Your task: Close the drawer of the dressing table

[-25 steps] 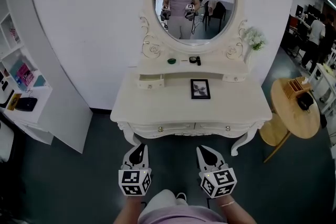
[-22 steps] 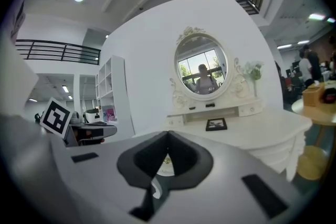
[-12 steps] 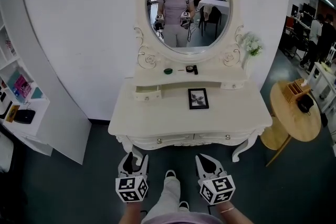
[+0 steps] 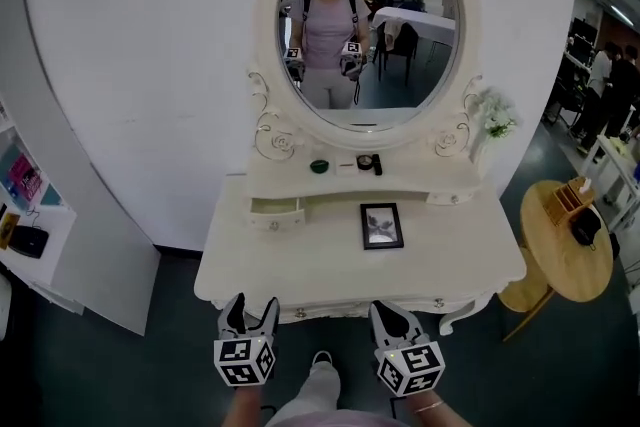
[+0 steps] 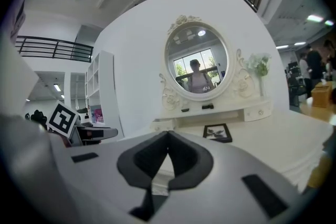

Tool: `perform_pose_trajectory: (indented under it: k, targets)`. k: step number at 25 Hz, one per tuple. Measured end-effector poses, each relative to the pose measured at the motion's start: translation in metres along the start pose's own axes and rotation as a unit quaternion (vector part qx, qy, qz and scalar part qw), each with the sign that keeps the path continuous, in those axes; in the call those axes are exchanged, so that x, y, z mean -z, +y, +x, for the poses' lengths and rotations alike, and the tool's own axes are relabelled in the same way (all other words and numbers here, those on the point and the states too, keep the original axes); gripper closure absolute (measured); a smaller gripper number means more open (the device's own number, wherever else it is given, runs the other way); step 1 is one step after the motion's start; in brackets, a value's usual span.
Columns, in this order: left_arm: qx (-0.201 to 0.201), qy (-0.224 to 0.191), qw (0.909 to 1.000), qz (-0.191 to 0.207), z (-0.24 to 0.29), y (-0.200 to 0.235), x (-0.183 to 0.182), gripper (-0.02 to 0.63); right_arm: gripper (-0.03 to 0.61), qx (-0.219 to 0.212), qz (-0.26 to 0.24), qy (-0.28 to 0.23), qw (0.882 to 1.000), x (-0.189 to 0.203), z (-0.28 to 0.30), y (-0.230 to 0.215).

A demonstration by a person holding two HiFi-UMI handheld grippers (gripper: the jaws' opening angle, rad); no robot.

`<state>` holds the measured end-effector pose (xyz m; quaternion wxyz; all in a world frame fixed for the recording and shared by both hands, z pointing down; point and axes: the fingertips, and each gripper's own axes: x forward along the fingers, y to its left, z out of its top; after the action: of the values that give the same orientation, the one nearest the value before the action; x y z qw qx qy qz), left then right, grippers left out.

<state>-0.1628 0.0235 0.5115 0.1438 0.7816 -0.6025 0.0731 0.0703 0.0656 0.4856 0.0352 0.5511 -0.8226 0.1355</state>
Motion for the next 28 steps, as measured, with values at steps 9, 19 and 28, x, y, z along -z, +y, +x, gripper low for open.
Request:
perform_pose_trajectory:
  k: [9, 19, 28]
  targets:
    - [0.009, -0.001, 0.9999, 0.006, 0.090, 0.033, -0.038, 0.331, 0.577, 0.008, -0.003, -0.007, 1.000, -0.035, 0.091, -0.020]
    - [0.025, 0.005, 0.9992, 0.029, 0.154, 0.048, -0.055, 0.331, 0.577, 0.036, 0.000, -0.015, 0.999, -0.053, 0.145, -0.042]
    - [0.028, 0.011, 0.9988, 0.040, 0.179, 0.049, -0.055, 0.333, 0.577, 0.033, -0.005, -0.006, 0.999, -0.057, 0.169, -0.049]
